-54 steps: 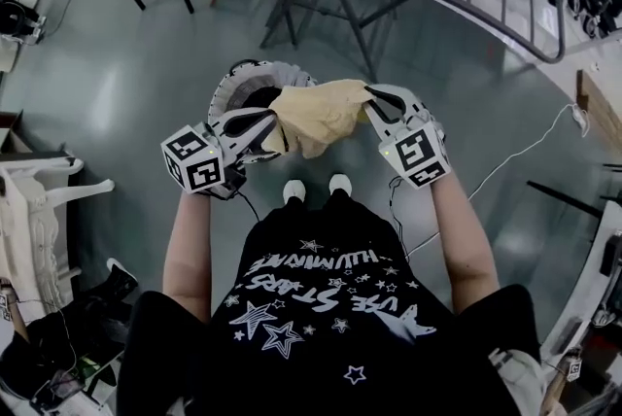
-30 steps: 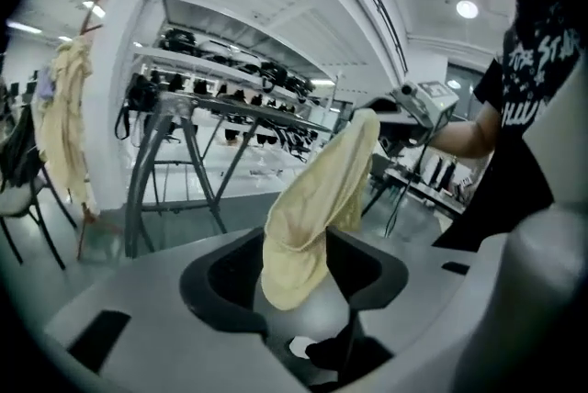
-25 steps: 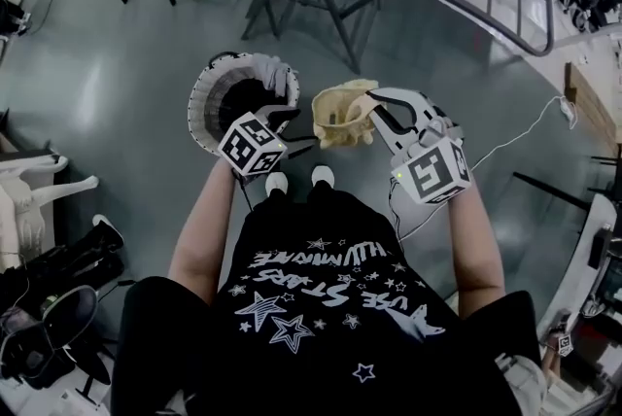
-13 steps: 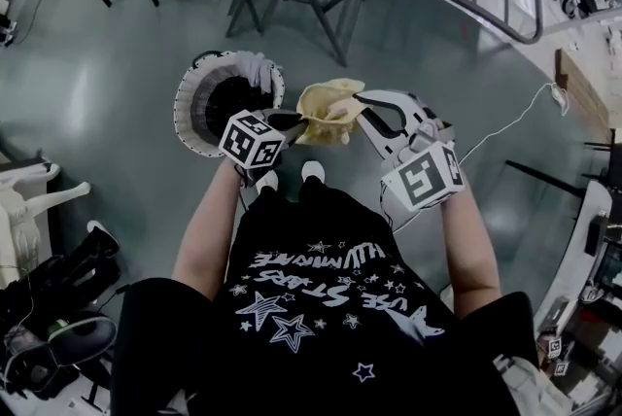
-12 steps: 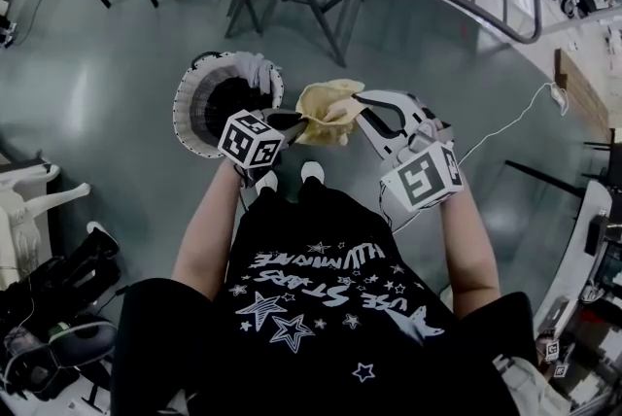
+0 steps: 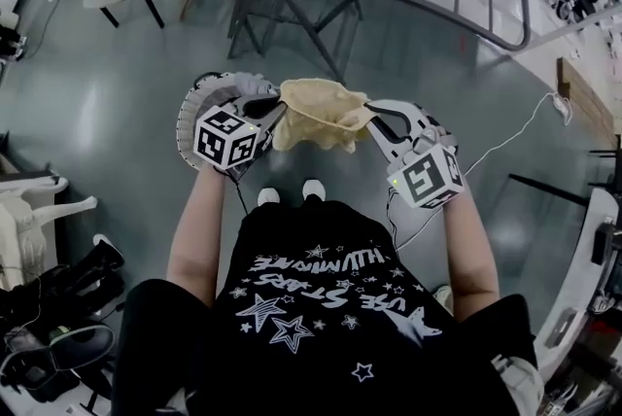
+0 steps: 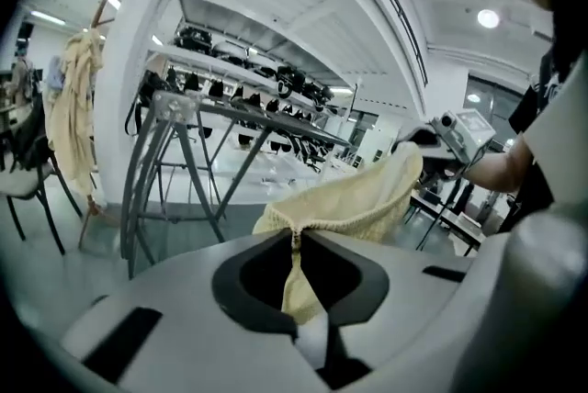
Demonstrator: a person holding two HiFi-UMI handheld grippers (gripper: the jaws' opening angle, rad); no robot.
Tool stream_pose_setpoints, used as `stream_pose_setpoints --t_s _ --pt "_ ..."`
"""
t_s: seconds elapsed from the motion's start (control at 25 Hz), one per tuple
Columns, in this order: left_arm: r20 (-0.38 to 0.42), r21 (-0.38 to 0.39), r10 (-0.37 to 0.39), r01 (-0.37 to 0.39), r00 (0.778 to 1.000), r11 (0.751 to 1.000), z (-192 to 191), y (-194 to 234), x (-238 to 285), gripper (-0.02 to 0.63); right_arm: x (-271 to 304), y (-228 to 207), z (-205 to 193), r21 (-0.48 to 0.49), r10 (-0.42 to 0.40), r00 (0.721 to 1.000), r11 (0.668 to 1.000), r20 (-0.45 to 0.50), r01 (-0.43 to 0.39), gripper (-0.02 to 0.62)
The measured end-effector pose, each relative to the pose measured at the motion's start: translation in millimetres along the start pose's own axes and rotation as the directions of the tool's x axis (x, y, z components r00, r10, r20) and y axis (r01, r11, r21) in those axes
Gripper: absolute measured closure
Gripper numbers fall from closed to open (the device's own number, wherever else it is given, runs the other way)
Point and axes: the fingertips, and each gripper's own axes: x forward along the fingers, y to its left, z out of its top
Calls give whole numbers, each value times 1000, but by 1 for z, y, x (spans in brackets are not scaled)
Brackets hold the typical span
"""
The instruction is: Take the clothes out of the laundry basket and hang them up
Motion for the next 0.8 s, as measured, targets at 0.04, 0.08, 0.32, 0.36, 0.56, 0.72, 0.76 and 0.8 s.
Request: stream_pose_setpoints --t_s 0.04,0.08,0.32,0.36,0.56,0.72,0.76,0.8 --pt "27 14 20 -20 999 1000 13 2 -5 563 -2 -2 -3 1 -1 1000 1000 3 1 560" --pt "56 29 39 -40 998 999 27 3 -10 563 -5 -4 -5 2 -2 1000 1000 8 2 560" --pt "223 112 114 -142 968 984 115 6 -40 563 -15 -25 -15 5 9 1000 1000 16 -9 558" --pt "244 122 116 -149 963 981 128 6 -43 563 -15 -28 -15 0 18 1000 1000 15 -18 558" --pt "326 154 114 -171 939 973 182 18 -52 563 -5 -38 -9 -10 62 998 998 15 -62 557" --pt "366 175 101 -175 925 969 215 40 -54 563 12 -45 4 -41 115 993 992 -4 -115 555" --pt "372 184 95 -174 923 967 225 46 -52 563 15 -51 7 -52 126 992 991 -16 -127 555" --pt "378 193 89 -173 921 966 235 52 -50 563 17 -60 9 -64 128 991 989 -25 -130 555"
